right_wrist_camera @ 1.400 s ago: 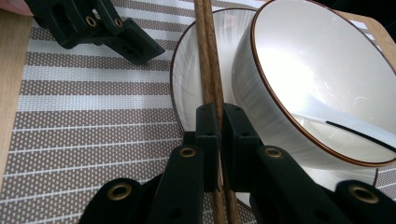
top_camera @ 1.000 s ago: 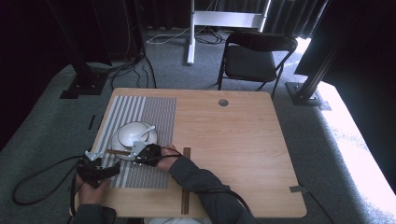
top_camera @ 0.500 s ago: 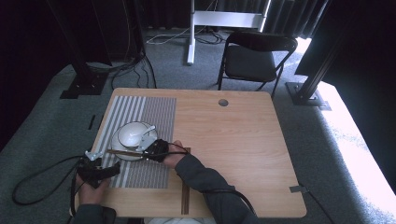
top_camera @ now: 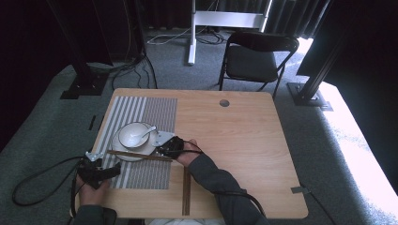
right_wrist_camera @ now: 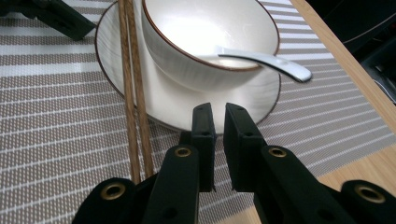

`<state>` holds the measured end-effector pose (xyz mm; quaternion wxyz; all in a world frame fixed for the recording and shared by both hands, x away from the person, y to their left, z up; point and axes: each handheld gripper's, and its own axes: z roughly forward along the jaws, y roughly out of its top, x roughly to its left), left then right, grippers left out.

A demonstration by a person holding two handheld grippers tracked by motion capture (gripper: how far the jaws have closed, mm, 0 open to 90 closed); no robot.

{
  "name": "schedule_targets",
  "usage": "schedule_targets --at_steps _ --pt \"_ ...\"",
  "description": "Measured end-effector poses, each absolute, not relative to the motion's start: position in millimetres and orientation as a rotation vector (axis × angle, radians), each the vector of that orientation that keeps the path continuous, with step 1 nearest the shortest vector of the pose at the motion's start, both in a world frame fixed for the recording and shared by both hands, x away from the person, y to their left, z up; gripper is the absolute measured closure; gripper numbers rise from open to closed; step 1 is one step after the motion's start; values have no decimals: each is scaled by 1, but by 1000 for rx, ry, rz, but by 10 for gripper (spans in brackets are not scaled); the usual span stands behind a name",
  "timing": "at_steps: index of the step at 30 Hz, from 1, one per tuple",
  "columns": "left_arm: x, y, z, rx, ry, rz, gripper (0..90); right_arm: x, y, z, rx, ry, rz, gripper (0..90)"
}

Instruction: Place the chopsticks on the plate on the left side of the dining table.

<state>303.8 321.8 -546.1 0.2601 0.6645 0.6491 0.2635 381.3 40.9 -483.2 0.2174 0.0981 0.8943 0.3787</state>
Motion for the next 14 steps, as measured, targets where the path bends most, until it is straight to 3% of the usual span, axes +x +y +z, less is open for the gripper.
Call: schedule_targets --at_steps 14 --pt "304 322 -546 1800 1758 714 3 383 17 -484 334 2459 1050 816"
